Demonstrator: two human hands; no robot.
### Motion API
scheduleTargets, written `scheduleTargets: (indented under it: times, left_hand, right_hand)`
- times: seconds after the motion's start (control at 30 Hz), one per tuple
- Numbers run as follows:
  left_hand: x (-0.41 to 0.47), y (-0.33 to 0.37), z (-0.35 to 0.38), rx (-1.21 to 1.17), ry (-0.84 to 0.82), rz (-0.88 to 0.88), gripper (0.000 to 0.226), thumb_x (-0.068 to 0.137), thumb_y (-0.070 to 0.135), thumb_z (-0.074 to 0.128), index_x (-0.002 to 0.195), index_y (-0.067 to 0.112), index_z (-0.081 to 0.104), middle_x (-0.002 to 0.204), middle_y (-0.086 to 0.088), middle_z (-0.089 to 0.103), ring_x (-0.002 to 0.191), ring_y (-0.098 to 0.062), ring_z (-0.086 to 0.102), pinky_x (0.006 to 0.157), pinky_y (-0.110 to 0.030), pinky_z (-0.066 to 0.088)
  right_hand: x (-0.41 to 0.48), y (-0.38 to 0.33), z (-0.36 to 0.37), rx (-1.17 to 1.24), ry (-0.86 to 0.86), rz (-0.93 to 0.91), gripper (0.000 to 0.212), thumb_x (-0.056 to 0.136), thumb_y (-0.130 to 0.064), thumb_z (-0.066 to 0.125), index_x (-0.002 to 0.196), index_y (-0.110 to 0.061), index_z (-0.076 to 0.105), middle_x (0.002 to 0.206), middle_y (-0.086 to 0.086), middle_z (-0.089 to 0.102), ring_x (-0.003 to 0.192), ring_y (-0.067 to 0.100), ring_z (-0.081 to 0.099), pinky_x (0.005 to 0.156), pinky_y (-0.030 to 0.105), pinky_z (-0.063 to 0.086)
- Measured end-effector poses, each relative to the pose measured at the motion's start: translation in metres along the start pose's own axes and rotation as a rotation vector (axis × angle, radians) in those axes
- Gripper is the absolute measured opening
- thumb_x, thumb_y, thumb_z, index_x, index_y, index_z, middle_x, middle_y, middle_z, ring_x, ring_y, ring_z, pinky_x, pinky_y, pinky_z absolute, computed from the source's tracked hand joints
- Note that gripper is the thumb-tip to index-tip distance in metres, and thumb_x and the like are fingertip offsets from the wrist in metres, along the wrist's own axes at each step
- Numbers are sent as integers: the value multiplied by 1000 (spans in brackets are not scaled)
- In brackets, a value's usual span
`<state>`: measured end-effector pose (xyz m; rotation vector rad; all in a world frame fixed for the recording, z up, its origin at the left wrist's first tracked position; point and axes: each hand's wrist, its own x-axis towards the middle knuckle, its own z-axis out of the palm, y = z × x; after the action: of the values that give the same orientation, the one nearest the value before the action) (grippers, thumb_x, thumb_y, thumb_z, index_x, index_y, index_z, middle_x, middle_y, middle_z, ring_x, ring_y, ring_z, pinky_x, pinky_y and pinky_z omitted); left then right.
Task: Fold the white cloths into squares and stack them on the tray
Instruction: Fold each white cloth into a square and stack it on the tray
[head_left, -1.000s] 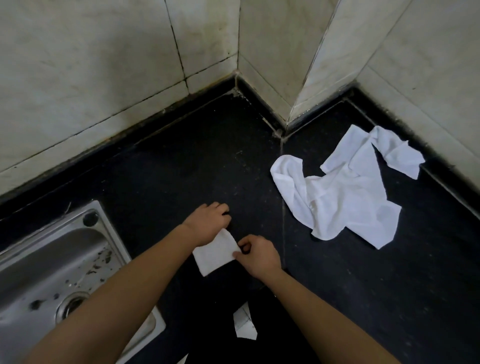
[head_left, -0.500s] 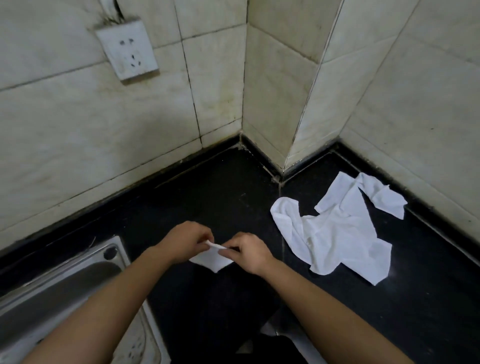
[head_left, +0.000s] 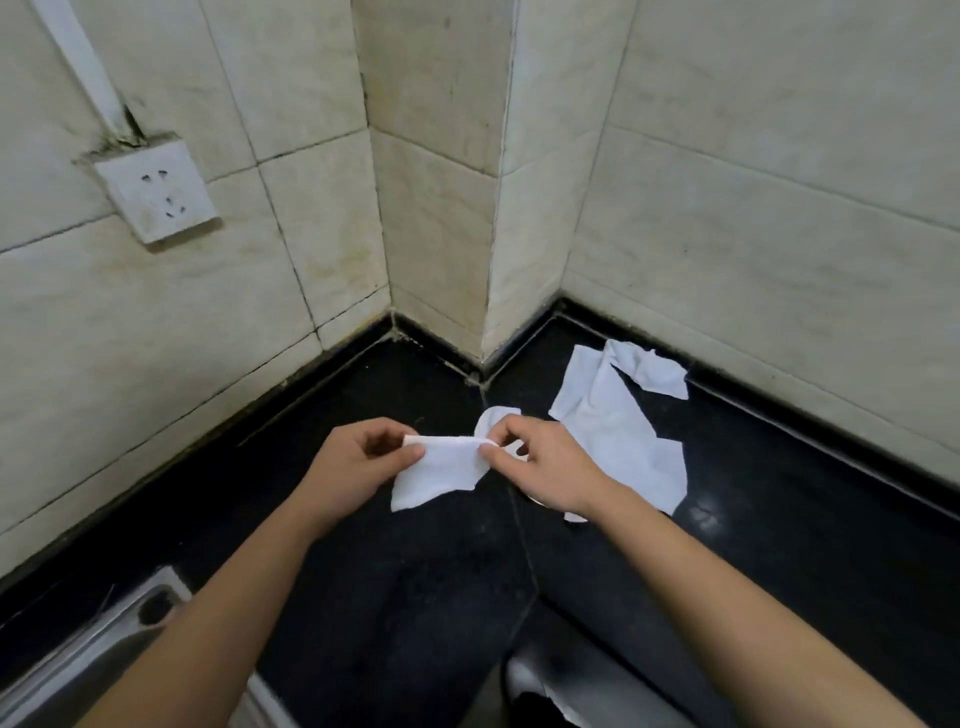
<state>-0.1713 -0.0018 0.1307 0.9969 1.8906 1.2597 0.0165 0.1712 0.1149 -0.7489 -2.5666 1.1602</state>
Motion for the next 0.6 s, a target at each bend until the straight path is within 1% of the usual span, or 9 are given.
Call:
scheduleTargets:
  times: [0.1, 0.2, 0.23, 0.3, 0.37, 0.43, 0.5, 0.6]
  left_hand:
    - [12, 29, 35, -130, -52, 73, 6, 87, 14, 73, 88, 19, 77, 88, -3, 74, 82, -13, 67, 74, -26, 54]
    - [16, 64, 82, -207, -83, 110, 6, 88, 14, 72, 94, 12, 75, 92, -8, 75, 82, -14, 67, 72, -21, 54]
    - [16, 76, 97, -253, -100, 108, 8, 88, 13, 72, 94, 10, 75, 93, -11, 74, 82, -14, 67, 73, -21, 55]
    - [11, 102, 130, -317, -156, 102, 11, 87, 13, 73, 97, 8, 74, 94, -15, 74, 84, -18, 67, 78, -28, 55]
    - [2, 130, 167, -349, -215, 107, 14, 87, 16, 74, 99, 8, 73, 92, -13, 75, 82, -19, 67, 78, -33, 53]
    - [-13, 157, 205, -350, -265, 128, 15, 86, 19, 74, 99, 10, 72, 93, -8, 75, 83, -16, 67, 77, -32, 51]
    - [-39, 183, 255, -363, -340, 158, 14, 87, 18, 73, 98, 9, 71, 92, -4, 74, 84, -15, 66, 79, -31, 52]
    - [-85, 212, 331, -376, -430, 198, 10, 88, 15, 71, 95, 8, 70, 85, 1, 71, 81, -13, 64, 79, -28, 51]
  right_hand:
    - [-35, 9, -34, 151, 152, 88, 13, 93, -39, 66, 90, -26, 66, 93, -12, 69, 89, 7, 65, 78, 27, 53]
    - [-81, 17, -73, 255, 331, 148, 10, 91, -35, 70, 91, -25, 69, 93, -10, 72, 90, 7, 66, 80, 23, 53]
    - [-95, 19, -87, 275, 377, 162, 9, 91, -34, 71, 91, -25, 70, 92, -11, 73, 88, 6, 66, 78, 22, 51]
    - [-129, 21, -115, 322, 471, 184, 6, 91, -32, 72, 90, -26, 72, 84, -16, 71, 78, 1, 63, 73, 18, 47]
    - [-169, 24, -145, 366, 588, 188, 5, 90, -28, 73, 91, -23, 74, 75, -18, 69, 69, -3, 60, 69, 15, 45]
    - [-211, 28, -171, 402, 709, 185, 6, 90, -26, 73, 91, -20, 75, 72, -18, 70, 67, -5, 60, 69, 14, 46]
    - [-268, 37, -195, 456, 826, 197, 7, 91, -25, 73, 90, -18, 75, 74, -16, 71, 68, -3, 60, 71, 16, 48]
    - [-355, 57, -221, 466, 956, 231, 11, 89, -26, 74, 92, -15, 76, 84, -5, 75, 76, 4, 64, 76, 23, 53]
